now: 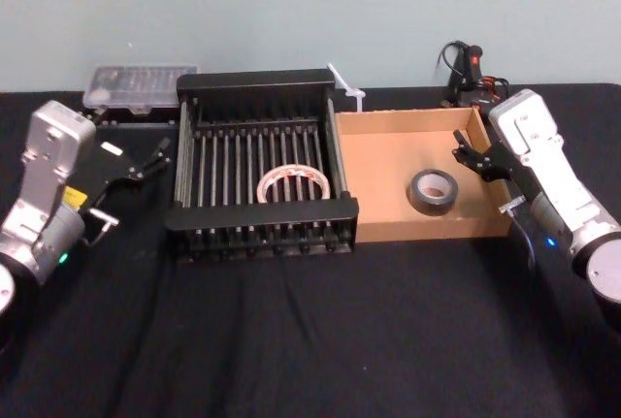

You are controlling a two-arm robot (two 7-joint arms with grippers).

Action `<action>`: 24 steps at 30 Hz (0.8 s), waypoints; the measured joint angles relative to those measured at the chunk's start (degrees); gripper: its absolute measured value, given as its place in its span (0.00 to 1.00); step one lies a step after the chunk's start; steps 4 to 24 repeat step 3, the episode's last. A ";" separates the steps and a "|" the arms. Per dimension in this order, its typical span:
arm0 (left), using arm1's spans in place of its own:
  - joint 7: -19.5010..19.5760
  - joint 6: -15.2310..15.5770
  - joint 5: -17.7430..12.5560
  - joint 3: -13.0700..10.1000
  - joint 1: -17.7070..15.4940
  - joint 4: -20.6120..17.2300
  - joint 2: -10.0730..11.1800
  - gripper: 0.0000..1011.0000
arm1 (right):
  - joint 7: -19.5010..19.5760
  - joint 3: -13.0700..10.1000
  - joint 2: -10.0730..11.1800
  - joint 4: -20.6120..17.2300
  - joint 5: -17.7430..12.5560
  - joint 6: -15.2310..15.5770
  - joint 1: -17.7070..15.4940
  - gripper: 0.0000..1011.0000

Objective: Pick up the white tape and place it into the black box , Pick up the silver tape and place it into the brown box.

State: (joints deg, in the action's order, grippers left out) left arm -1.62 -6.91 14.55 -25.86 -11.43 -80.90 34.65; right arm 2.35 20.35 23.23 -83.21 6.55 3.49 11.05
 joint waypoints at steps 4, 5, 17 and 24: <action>0.00 0.00 0.00 0.00 0.00 0.00 0.00 0.99 | 0.00 0.00 0.00 0.00 0.00 0.00 0.00 0.99; 0.00 0.00 0.00 0.00 0.00 0.00 0.00 0.99 | 0.00 0.00 0.00 0.00 0.00 0.00 0.00 0.99; 0.00 0.00 0.00 0.00 0.00 0.00 0.00 0.99 | 0.00 0.00 0.00 0.00 0.00 0.00 0.00 0.99; 0.00 0.00 0.00 0.00 0.00 0.00 0.00 0.99 | 0.00 0.00 0.00 0.00 0.00 0.00 0.00 0.99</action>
